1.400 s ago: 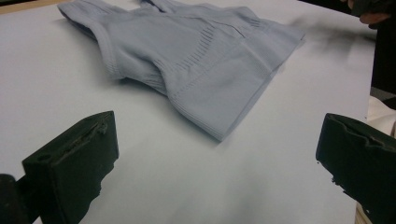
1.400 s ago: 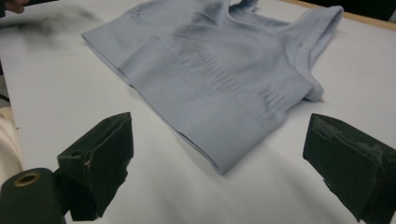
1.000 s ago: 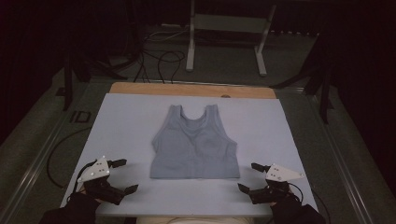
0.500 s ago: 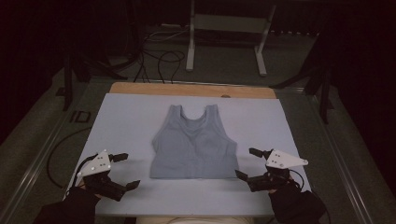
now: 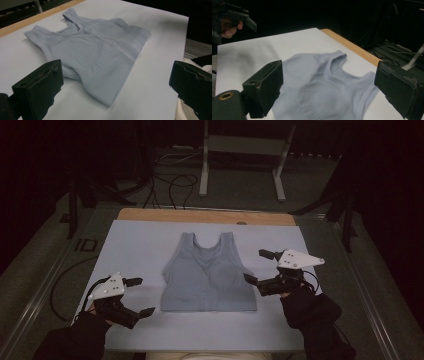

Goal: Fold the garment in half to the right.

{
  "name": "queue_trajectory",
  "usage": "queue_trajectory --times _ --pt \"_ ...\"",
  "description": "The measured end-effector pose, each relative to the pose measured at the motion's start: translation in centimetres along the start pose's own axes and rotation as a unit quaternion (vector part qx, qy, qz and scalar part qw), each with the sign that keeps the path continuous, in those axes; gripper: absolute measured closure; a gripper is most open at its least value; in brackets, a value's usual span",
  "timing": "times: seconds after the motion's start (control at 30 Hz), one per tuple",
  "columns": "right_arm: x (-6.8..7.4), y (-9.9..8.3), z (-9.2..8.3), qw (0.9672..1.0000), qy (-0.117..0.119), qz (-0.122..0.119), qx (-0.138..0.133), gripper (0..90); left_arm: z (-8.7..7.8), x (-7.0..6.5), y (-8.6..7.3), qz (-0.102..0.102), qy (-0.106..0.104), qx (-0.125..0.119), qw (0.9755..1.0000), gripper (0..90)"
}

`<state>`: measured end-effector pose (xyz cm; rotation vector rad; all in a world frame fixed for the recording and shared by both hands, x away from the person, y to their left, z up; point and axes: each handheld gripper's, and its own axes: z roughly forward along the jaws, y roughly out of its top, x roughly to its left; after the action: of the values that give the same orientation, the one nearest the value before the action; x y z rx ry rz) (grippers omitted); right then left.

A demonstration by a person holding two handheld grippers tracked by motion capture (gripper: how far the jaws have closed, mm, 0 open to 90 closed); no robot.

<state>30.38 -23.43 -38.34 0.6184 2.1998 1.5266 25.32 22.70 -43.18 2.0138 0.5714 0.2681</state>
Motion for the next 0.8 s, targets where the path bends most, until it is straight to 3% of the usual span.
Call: queue_trajectory --times 0.37,0.8 --pt "-1.1 3.3 4.7 0.9996 0.025 -0.010 -0.001 8.5 0.7 0.1 1.0 0.002 0.010 0.020 0.9998 0.1" --pt "-1.3 4.9 9.2 0.9989 0.045 -0.010 0.008 8.5 1.9 -0.3 0.8 -0.002 0.008 0.032 0.9994 0.1"
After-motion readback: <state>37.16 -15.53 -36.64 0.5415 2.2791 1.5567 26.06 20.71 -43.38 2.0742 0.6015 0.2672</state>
